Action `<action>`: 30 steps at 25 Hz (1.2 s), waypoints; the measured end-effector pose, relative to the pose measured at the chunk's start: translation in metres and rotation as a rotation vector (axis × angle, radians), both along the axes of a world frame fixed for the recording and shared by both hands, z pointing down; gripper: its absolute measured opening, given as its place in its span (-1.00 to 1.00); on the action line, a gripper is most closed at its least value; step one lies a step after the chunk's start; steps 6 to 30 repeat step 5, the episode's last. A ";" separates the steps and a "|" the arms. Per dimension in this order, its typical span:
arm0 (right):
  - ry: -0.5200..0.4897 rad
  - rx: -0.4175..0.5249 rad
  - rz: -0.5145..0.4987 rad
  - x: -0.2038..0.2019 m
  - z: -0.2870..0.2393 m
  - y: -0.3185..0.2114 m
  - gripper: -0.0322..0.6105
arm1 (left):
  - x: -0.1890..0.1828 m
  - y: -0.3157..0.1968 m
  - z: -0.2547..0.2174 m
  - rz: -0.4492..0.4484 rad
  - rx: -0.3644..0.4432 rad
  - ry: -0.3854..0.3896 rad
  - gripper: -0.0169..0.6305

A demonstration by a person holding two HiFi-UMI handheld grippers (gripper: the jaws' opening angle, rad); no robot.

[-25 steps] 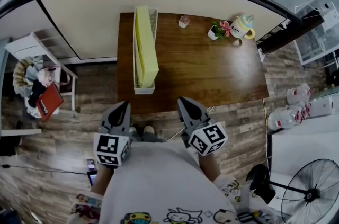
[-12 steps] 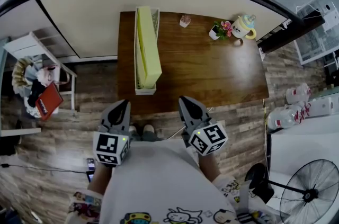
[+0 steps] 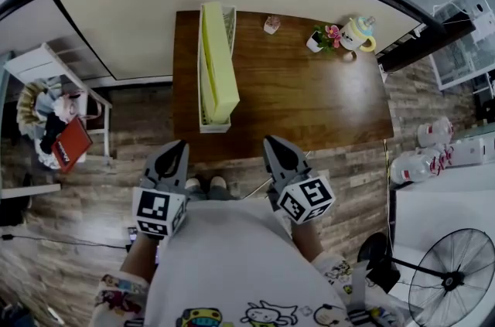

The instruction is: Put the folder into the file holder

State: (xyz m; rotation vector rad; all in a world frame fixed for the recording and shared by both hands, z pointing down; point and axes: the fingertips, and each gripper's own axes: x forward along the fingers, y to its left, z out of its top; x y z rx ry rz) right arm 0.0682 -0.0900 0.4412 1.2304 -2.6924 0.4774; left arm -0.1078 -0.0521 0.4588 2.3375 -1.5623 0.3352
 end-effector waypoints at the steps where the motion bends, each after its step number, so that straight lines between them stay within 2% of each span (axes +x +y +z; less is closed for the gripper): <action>1: 0.000 0.001 0.001 0.000 0.000 0.000 -0.90 | -0.002 0.000 0.000 -0.001 -0.003 0.000 -0.93; 30: 0.008 0.000 -0.002 -0.003 0.000 0.000 -0.90 | -0.008 0.001 0.001 -0.005 -0.011 -0.003 -0.93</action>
